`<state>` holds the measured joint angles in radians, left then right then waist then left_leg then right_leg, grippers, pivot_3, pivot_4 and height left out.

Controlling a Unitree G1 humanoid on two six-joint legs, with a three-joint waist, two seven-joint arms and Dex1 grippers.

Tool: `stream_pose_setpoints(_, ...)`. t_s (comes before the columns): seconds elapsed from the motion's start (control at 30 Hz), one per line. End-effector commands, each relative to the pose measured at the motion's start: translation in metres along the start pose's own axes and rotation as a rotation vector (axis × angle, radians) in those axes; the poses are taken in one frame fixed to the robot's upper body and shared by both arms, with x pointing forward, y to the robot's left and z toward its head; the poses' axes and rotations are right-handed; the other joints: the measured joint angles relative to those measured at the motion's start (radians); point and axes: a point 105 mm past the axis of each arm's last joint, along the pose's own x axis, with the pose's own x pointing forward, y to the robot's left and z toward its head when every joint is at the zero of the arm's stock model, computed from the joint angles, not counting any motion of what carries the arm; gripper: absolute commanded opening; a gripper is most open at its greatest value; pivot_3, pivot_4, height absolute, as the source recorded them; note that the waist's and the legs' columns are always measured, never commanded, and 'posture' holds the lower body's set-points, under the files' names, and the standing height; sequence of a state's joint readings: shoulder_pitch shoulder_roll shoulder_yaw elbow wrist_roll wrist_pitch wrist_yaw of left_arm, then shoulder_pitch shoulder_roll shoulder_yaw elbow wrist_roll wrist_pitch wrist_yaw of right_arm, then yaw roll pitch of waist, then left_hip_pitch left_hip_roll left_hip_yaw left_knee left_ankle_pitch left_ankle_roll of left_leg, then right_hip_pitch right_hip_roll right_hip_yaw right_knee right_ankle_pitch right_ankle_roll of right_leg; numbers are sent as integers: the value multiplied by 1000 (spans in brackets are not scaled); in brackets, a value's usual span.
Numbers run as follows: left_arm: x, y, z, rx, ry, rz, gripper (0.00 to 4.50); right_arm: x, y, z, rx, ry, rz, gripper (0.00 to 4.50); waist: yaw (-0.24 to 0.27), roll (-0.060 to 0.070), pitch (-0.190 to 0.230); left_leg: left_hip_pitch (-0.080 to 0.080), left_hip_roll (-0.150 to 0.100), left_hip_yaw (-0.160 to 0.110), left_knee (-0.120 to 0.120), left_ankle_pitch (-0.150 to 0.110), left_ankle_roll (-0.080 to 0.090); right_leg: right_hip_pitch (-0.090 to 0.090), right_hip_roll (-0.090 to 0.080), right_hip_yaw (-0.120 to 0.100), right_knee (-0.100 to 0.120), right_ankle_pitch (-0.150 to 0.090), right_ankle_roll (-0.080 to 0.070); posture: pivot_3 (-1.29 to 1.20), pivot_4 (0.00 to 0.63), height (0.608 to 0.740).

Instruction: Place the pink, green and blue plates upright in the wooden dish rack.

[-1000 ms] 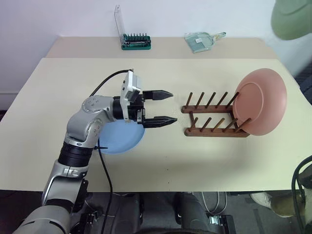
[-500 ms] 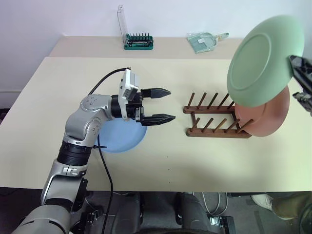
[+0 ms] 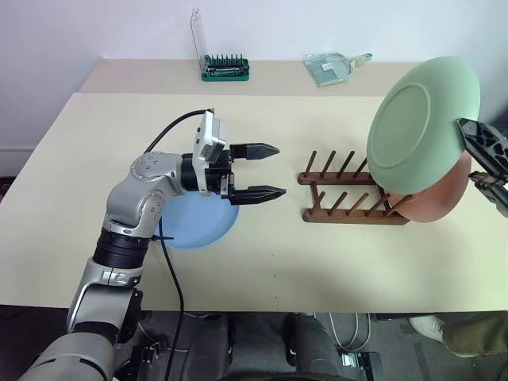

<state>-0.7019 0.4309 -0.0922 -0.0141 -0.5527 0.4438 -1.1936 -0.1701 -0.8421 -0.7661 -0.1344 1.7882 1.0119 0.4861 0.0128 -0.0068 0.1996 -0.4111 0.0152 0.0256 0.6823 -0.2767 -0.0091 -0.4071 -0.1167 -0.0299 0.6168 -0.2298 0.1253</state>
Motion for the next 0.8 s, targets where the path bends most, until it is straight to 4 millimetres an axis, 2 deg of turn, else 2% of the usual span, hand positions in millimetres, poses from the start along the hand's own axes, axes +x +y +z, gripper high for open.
stream_pose_setpoints(0.03,1,1,12,59,-15,-5,4500,3,9,2,-37,4,41,52,0,0,0,0,0,0,0,0,0,0,0,0,0,0,0,0,150,740)
stream_pose_setpoints(0.5,0,0,13,62,-5,-4,4500,2,-15,-24,-36,94,-28,52,0,0,0,0,0,0,0,0,0,0,0,0,0,0,0,0,150,740)
stream_pose_setpoints(0.6,0,0,14,64,-4,-3,4500,1,-17,-26,-26,96,-29,948,0,0,0,0,0,0,0,0,0,0,0,0,0,0,0,0,150,740)
stream_pose_setpoints(0.67,-1,0,14,64,-2,-3,4500,0,-18,-28,-43,108,-39,1799,0,0,0,0,0,0,0,0,0,0,0,0,0,0,0,0,150,740)
stream_pose_setpoints(0.8,0,0,13,56,-6,-5,4500,2,-19,-25,-93,108,-59,3786,0,0,0,0,0,0,0,0,0,0,0,0,0,0,0,0,150,740)
